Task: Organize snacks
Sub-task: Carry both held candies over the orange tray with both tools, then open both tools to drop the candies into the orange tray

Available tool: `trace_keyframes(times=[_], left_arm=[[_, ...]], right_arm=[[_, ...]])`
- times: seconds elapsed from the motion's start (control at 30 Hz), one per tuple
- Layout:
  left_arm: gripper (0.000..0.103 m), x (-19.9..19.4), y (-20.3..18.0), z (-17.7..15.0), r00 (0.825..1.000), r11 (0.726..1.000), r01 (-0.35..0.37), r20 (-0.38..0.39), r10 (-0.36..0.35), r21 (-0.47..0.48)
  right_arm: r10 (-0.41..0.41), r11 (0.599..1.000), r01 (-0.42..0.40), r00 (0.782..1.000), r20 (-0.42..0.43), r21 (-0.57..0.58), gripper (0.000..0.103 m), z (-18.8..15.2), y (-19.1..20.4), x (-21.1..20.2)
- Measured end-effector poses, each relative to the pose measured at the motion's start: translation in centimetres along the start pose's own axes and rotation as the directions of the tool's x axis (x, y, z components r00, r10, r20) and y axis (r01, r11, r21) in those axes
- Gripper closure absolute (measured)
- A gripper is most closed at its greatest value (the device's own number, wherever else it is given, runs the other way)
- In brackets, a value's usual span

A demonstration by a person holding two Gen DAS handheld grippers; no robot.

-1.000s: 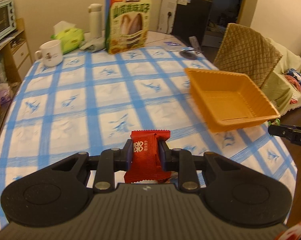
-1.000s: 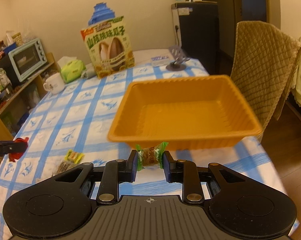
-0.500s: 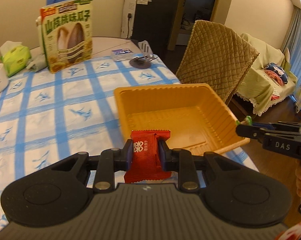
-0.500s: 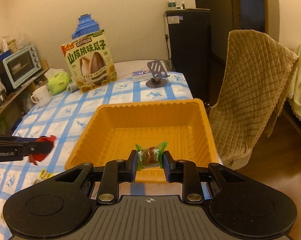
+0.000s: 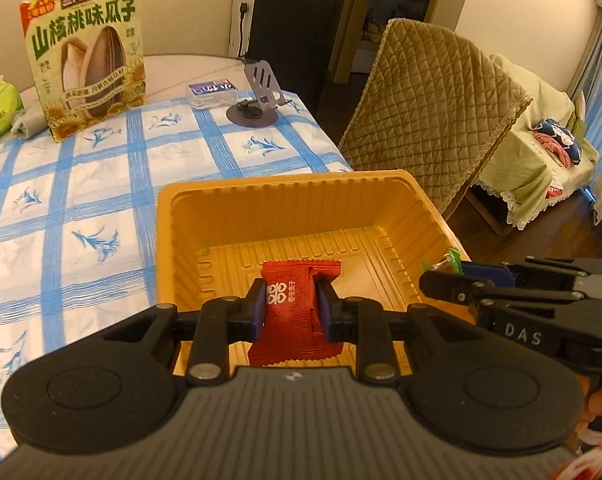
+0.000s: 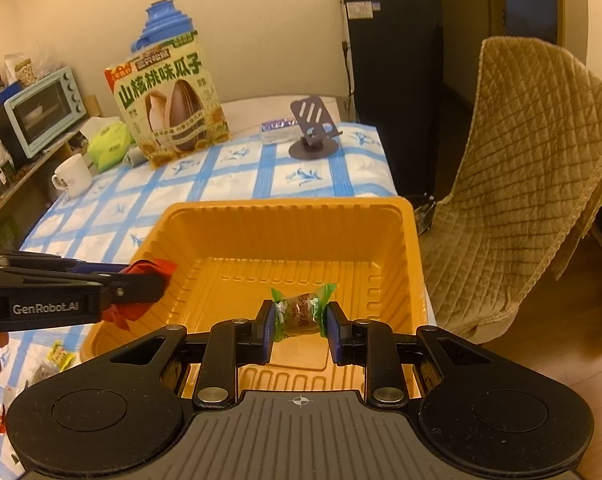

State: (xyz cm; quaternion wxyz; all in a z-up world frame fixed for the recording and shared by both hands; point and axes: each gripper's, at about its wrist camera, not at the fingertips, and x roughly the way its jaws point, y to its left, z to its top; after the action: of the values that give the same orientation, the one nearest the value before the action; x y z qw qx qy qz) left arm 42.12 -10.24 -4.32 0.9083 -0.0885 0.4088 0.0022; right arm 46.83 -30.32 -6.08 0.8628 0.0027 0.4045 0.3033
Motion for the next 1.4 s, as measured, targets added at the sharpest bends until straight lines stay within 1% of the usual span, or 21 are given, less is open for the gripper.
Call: trace_keyframes(times=[0.17, 0.27, 0.33, 0.4, 0.77, 0.8, 0.87, 0.9, 0.93, 0.97, 1.0, 1.03, 1.1, 1.2, 1.23, 1.37, 1.4], left_arm=[[0.078, 1.7, -0.3, 0.3, 1.000, 1.000, -0.008, -0.026, 0.008, -0.011], [0.078, 2.5, -0.2, 0.5, 0.999, 1.000, 0.001, -0.044, -0.003, -0.028], [0.074, 2.9, -0.1, 0.4, 0.998, 0.999, 0.011, -0.055, -0.013, -0.037], [0.072, 3.2, -0.2, 0.4, 0.998, 0.999, 0.002, -0.062, -0.004, -0.033], [0.069, 3.3, -0.2, -0.1, 0.996, 1.000, -0.014, -0.087, 0.013, -0.017], [0.067, 3.2, -0.2, -0.1, 0.996, 1.000, -0.015, -0.086, 0.014, -0.016], [0.060, 3.0, -0.2, -0.1, 0.996, 1.000, -0.018, -0.082, 0.017, -0.016], [0.056, 2.8, -0.2, -0.2, 0.997, 1.000, -0.020, -0.078, 0.019, -0.016], [0.054, 2.6, -0.2, -0.2, 0.997, 1.000, -0.021, -0.075, 0.020, -0.016], [0.053, 2.4, -0.1, -0.2, 0.997, 1.000, -0.023, -0.072, 0.022, -0.015], [0.051, 2.2, -0.1, -0.3, 0.997, 0.999, -0.028, -0.069, 0.027, -0.015], [0.046, 2.0, 0.0, -0.4, 0.997, 0.999, -0.032, -0.067, 0.031, -0.015], [0.041, 1.5, 0.0, -0.5, 0.997, 0.999, -0.037, -0.065, 0.036, -0.016], [0.038, 0.5, 0.2, -0.8, 0.998, 0.999, -0.043, -0.057, 0.042, -0.018], [0.035, 0.1, 0.2, -0.9, 0.998, 0.999, -0.045, -0.053, 0.044, -0.019], [0.031, -2.0, 0.1, -1.4, 0.999, 0.999, -0.044, -0.023, 0.043, -0.021], [0.029, -2.6, 0.0, -1.5, 0.999, 0.999, -0.045, -0.016, 0.045, -0.022]], right_arm=[[0.012, 1.000, -0.012, 1.000, -0.019, 0.002, 0.076, 0.2, -0.6, 1.2], [0.014, 1.000, -0.014, 0.999, -0.029, 0.006, 0.076, 0.2, -0.8, 1.7], [0.017, 1.000, -0.017, 0.999, -0.033, 0.008, 0.076, 0.2, -1.0, 1.9], [0.019, 1.000, -0.019, 0.999, -0.035, 0.008, 0.076, 0.2, -1.1, 2.0], [0.034, 0.999, -0.034, 0.998, -0.047, 0.011, 0.076, 0.6, -1.3, 2.8], [0.038, 0.999, -0.038, 0.998, -0.048, 0.012, 0.076, 0.6, -1.2, 2.9], [0.051, 0.999, -0.051, 0.998, -0.033, 0.010, 0.076, 0.8, -1.1, 3.0], [0.054, 0.999, -0.054, 0.998, -0.029, 0.007, 0.074, 1.0, -1.0, 3.0], [0.056, 0.998, -0.055, 0.998, -0.025, 0.005, 0.065, 1.1, -1.0, 3.0], [0.055, 0.998, -0.055, 0.998, -0.015, 0.006, 0.049, 1.1, -0.9, 2.9], [0.056, 0.998, -0.056, 0.998, 0.003, 0.009, 0.042, 1.1, -1.0, 2.7], [0.055, 0.998, -0.055, 0.998, 0.020, 0.010, 0.036, 1.1, -1.0, 2.5], [0.060, 0.998, -0.061, 0.998, 0.021, 0.011, 0.036, 1.2, -1.1, 2.2], [0.060, 0.998, -0.061, 0.998, 0.027, 0.026, 0.035, 0.7, -1.5, 1.2], [0.058, 0.998, -0.059, 0.998, 0.030, 0.026, 0.033, 0.4, -1.6, 0.7], [0.064, 0.997, -0.065, 0.997, 0.044, 0.039, 0.025, -0.6, -1.9, -1.3], [0.066, 0.997, -0.068, 0.997, 0.048, 0.045, 0.025, -0.8, -2.0, -1.8]])
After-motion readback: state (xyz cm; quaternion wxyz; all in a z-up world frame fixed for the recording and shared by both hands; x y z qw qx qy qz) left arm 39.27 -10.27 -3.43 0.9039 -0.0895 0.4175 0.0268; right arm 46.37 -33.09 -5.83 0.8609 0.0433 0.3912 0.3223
